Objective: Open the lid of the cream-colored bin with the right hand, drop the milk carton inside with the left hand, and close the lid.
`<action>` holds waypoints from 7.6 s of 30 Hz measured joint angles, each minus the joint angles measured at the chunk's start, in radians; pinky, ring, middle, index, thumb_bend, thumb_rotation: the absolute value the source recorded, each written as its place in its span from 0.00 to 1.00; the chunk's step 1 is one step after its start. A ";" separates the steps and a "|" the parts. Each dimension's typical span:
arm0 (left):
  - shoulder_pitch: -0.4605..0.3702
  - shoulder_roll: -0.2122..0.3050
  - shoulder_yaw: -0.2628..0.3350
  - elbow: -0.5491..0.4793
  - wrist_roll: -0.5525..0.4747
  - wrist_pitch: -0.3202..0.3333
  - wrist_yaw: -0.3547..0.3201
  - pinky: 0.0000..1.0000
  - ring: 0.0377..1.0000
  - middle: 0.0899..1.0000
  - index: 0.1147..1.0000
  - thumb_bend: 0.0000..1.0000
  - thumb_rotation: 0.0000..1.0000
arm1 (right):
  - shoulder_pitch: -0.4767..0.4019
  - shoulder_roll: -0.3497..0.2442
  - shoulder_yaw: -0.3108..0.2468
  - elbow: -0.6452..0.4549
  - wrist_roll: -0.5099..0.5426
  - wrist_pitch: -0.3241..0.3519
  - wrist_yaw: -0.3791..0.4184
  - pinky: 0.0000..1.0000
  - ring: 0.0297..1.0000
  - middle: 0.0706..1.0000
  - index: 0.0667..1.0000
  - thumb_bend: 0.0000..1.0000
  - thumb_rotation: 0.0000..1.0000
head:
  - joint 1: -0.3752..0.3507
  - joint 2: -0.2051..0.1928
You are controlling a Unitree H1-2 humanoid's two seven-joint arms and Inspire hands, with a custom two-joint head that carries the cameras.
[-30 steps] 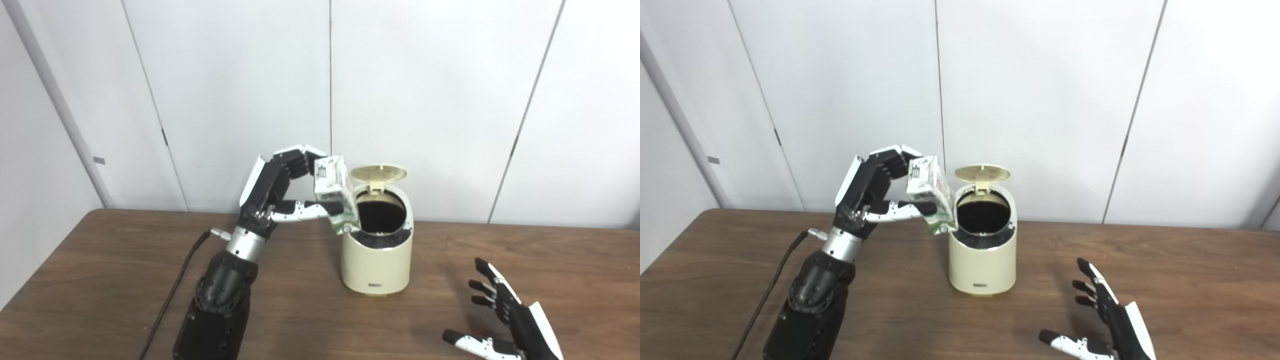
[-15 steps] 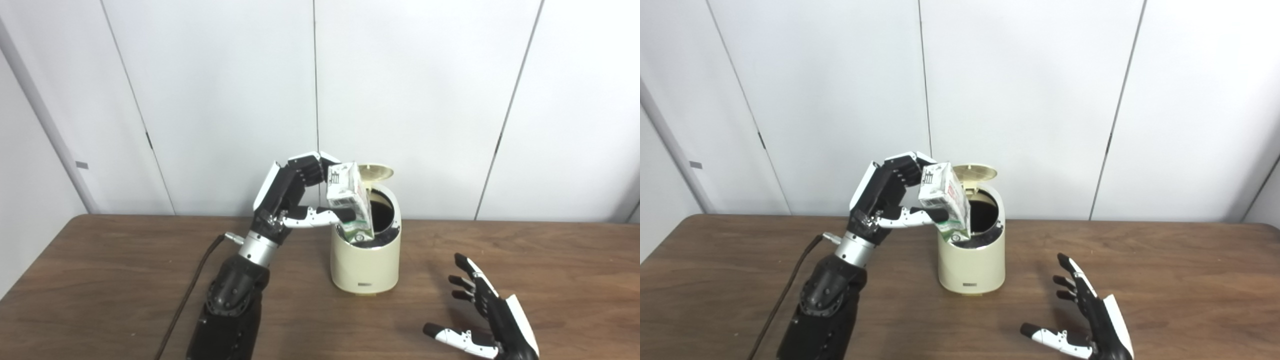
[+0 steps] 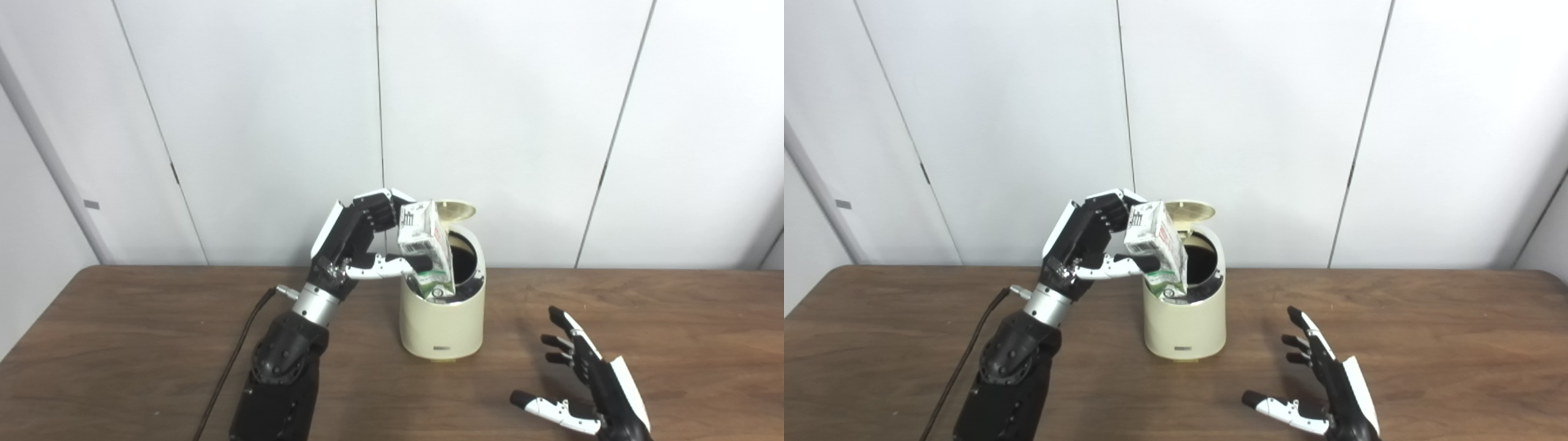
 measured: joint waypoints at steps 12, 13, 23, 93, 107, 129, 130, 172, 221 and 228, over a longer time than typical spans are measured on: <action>-0.024 -0.007 0.037 0.085 0.015 0.000 0.006 0.45 0.42 0.43 0.46 0.50 0.00 | 0.001 0.004 0.002 -0.003 0.001 0.000 0.000 0.75 0.82 0.93 0.91 0.78 0.30 | -0.009 0.002; -0.028 -0.007 0.041 0.093 0.016 0.000 0.006 0.45 0.42 0.43 0.45 0.50 0.00 | 0.001 0.004 0.003 -0.005 0.001 0.000 0.000 0.75 0.82 0.93 0.91 0.78 0.30 | -0.009 0.002; -0.032 -0.011 0.050 0.113 0.055 0.000 0.050 0.47 0.42 0.43 0.45 0.50 0.00 | 0.002 0.004 0.006 -0.010 0.000 0.000 -0.001 0.77 0.82 0.92 0.91 0.79 0.31 | -0.008 0.003; -0.142 0.213 -0.727 0.253 0.275 -0.007 1.079 0.48 0.43 0.44 0.44 0.50 0.00 | 0.011 0.029 0.029 -0.078 0.021 0.015 0.014 0.77 0.82 0.94 0.92 0.79 0.30 | -0.025 0.032; -0.168 0.258 -0.852 0.309 0.297 -0.008 1.172 0.62 0.74 0.75 0.72 0.88 0.10 | 0.012 0.026 0.028 -0.080 0.041 0.015 0.020 0.76 0.82 0.95 0.92 0.80 0.30 | -0.021 0.040; -0.161 0.278 -0.829 0.259 0.275 -0.008 1.176 0.54 0.65 0.69 0.69 0.84 0.16 | 0.014 0.026 0.029 -0.090 0.033 0.041 0.028 0.77 0.82 0.94 0.92 0.80 0.29 | -0.006 0.048; -0.156 0.278 -0.814 0.238 0.266 -0.008 1.171 0.51 0.61 0.66 0.67 0.81 0.15 | 0.015 0.026 0.029 -0.090 0.033 0.041 0.028 0.77 0.82 0.94 0.92 0.80 0.29 | -0.005 0.048; 0.321 0.246 -0.091 -0.196 -0.174 0.235 0.134 0.51 0.65 0.73 0.78 0.70 0.22 | 0.019 -0.009 0.025 -0.088 0.071 0.040 0.049 0.78 0.83 0.95 0.92 0.78 0.26 | 0.037 0.055; 0.371 0.153 -0.048 -0.059 -0.118 0.030 0.065 0.51 0.59 0.65 0.68 0.65 0.12 | -0.483 -0.229 0.042 -0.160 -0.107 0.354 0.230 0.66 0.84 0.89 0.87 0.67 0.43 | -0.044 0.005; 0.364 0.146 -0.050 -0.046 -0.103 -0.002 0.071 0.51 0.59 0.65 0.68 0.66 0.13 | -0.556 -0.279 0.116 -0.118 -0.161 0.353 0.292 0.75 0.87 0.90 0.88 0.68 0.51 | -0.037 0.006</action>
